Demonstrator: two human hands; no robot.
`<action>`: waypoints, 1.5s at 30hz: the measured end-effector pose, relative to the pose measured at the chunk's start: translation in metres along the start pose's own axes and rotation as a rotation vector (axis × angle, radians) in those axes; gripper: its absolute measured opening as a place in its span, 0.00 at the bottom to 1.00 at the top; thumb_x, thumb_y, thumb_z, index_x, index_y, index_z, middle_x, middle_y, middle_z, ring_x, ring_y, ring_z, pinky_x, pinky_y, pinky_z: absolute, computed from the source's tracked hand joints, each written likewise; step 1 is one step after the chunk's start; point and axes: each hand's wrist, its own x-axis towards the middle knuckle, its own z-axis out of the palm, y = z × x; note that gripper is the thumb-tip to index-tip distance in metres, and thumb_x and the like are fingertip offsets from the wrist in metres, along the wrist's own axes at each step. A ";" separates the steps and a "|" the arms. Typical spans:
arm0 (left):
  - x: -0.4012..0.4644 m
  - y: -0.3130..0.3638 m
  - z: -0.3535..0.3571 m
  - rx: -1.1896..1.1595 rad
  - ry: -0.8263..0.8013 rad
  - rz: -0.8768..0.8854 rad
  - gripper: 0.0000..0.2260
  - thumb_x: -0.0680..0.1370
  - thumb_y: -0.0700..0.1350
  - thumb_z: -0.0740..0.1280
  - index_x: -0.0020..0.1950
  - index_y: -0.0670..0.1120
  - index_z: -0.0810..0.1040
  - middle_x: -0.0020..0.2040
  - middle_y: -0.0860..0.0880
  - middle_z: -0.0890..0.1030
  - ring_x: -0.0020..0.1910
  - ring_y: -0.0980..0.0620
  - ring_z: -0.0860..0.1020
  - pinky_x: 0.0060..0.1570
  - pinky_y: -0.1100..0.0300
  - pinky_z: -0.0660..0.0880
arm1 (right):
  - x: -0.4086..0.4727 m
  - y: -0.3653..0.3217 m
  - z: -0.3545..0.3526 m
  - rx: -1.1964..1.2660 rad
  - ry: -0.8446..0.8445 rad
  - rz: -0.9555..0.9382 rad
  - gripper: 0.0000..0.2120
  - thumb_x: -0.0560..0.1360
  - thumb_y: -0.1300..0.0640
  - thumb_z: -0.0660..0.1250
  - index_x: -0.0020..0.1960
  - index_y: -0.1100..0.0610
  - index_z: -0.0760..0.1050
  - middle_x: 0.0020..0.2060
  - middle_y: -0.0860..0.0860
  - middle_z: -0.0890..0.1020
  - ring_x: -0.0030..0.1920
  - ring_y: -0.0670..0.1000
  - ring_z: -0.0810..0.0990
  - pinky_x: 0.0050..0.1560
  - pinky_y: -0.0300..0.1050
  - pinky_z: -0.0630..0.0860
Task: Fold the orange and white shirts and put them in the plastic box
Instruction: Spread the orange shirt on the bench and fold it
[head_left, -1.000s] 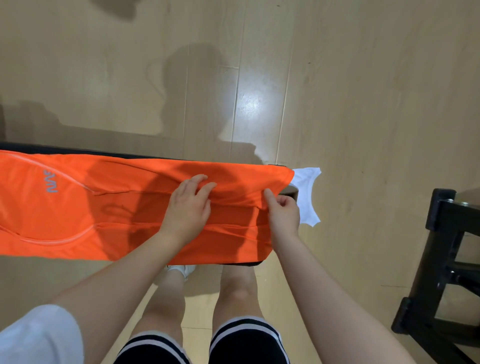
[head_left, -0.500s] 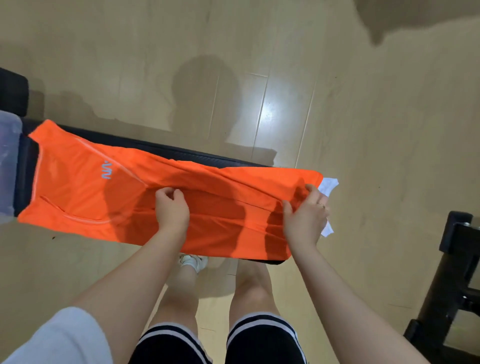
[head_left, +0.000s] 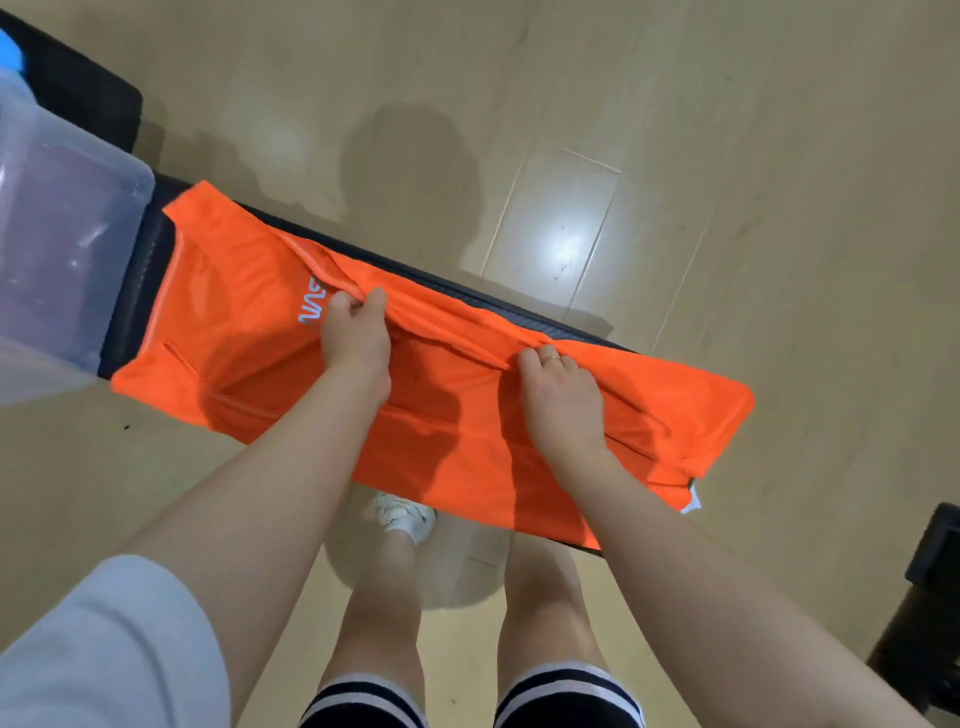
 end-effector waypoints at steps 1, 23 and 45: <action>-0.003 0.005 -0.003 -0.125 -0.025 0.031 0.10 0.75 0.40 0.62 0.34 0.49 0.69 0.34 0.52 0.71 0.34 0.55 0.67 0.39 0.59 0.67 | 0.001 0.001 -0.003 0.014 0.019 -0.030 0.06 0.64 0.62 0.57 0.38 0.57 0.71 0.31 0.54 0.77 0.28 0.57 0.77 0.24 0.42 0.67; 0.137 0.093 -0.111 1.545 -0.283 0.735 0.18 0.77 0.37 0.56 0.67 0.45 0.69 0.69 0.40 0.66 0.68 0.40 0.63 0.66 0.48 0.60 | 0.115 -0.147 -0.028 0.179 -0.261 -0.011 0.14 0.77 0.59 0.56 0.62 0.57 0.70 0.59 0.56 0.73 0.59 0.59 0.70 0.55 0.51 0.67; 0.106 0.049 -0.158 1.335 -0.184 0.445 0.21 0.77 0.37 0.52 0.71 0.41 0.60 0.74 0.40 0.59 0.69 0.43 0.64 0.64 0.53 0.66 | 0.161 -0.208 -0.063 0.295 -0.303 -0.088 0.15 0.77 0.62 0.57 0.63 0.57 0.70 0.61 0.57 0.72 0.56 0.61 0.75 0.51 0.52 0.75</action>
